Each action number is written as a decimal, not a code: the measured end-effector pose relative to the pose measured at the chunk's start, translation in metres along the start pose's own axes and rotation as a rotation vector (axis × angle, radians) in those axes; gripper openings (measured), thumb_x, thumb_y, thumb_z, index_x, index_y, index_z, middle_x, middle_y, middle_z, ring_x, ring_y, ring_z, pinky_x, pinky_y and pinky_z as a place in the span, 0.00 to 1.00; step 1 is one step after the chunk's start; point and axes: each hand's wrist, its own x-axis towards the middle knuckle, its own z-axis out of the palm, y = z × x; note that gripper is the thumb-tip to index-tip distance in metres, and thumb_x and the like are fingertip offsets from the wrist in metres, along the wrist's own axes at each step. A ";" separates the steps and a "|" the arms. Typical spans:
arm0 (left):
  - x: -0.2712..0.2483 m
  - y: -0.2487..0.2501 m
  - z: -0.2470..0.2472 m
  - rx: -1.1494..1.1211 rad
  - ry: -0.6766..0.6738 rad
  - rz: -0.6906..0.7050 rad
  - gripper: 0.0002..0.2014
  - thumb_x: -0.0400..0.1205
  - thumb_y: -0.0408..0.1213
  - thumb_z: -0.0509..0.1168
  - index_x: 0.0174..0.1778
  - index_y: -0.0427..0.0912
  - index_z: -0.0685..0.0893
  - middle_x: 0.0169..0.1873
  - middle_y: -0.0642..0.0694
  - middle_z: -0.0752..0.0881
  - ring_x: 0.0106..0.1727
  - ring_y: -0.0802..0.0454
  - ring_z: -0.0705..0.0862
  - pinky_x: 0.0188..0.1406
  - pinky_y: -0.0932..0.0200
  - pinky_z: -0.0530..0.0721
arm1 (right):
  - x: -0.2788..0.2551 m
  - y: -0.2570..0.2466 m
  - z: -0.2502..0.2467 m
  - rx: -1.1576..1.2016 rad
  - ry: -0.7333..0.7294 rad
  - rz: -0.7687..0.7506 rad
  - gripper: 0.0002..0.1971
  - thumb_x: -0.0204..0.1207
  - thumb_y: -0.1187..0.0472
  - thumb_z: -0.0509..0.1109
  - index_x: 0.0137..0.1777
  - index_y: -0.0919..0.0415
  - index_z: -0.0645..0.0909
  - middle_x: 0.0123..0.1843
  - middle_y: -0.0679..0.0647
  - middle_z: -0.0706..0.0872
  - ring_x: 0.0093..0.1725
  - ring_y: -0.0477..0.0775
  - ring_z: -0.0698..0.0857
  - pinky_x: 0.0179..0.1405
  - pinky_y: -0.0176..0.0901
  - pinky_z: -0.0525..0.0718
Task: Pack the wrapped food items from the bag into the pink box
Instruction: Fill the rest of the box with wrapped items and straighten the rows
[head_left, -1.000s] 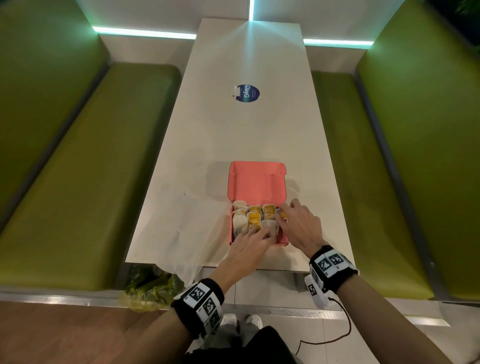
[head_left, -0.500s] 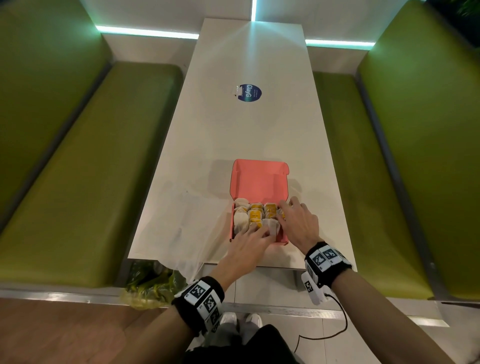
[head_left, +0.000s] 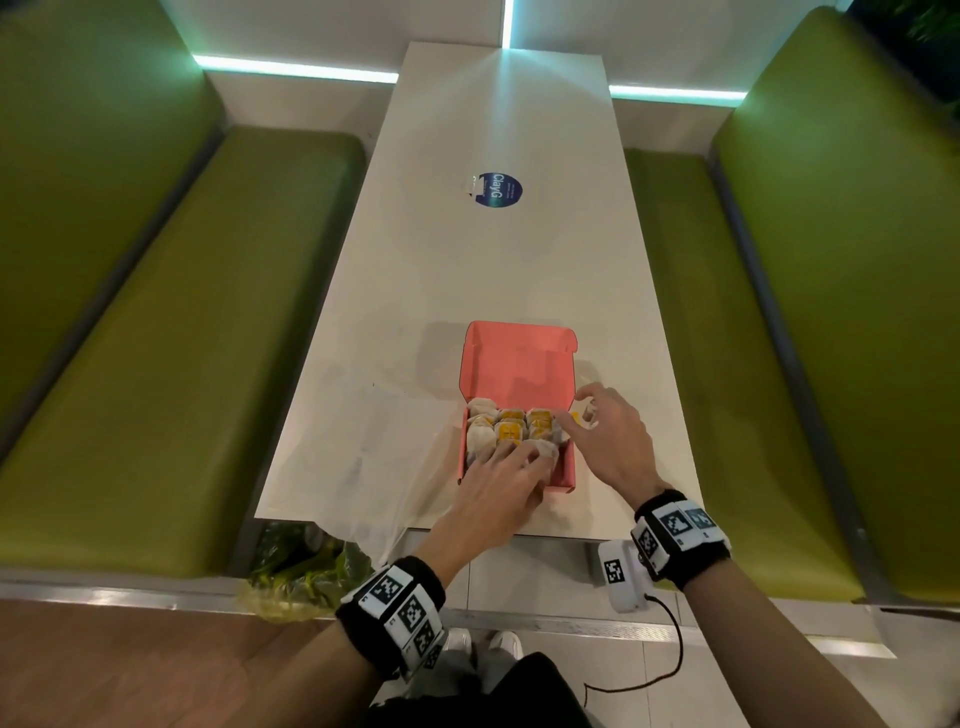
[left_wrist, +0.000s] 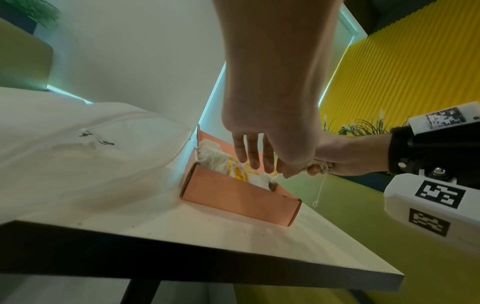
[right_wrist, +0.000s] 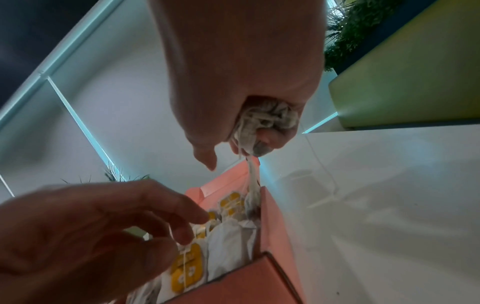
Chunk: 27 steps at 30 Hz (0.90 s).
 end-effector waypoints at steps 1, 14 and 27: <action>0.001 0.001 -0.001 0.005 0.006 -0.002 0.14 0.81 0.41 0.65 0.63 0.47 0.79 0.59 0.48 0.83 0.57 0.44 0.81 0.54 0.47 0.81 | 0.000 0.000 0.001 -0.017 -0.034 0.001 0.15 0.79 0.43 0.70 0.59 0.50 0.77 0.53 0.47 0.82 0.48 0.51 0.80 0.44 0.48 0.79; -0.003 0.000 0.003 -0.030 0.041 -0.014 0.12 0.84 0.44 0.53 0.59 0.48 0.76 0.54 0.48 0.83 0.53 0.45 0.82 0.49 0.46 0.84 | -0.004 0.007 0.019 -0.355 -0.102 -0.120 0.15 0.85 0.46 0.61 0.64 0.54 0.78 0.54 0.52 0.78 0.49 0.57 0.84 0.41 0.51 0.85; 0.013 -0.008 -0.012 -0.111 0.073 -0.135 0.13 0.84 0.43 0.62 0.63 0.46 0.82 0.63 0.46 0.83 0.68 0.42 0.79 0.63 0.43 0.81 | -0.010 -0.008 -0.010 0.653 0.309 0.113 0.15 0.86 0.59 0.56 0.43 0.59 0.82 0.36 0.52 0.82 0.34 0.46 0.79 0.35 0.47 0.76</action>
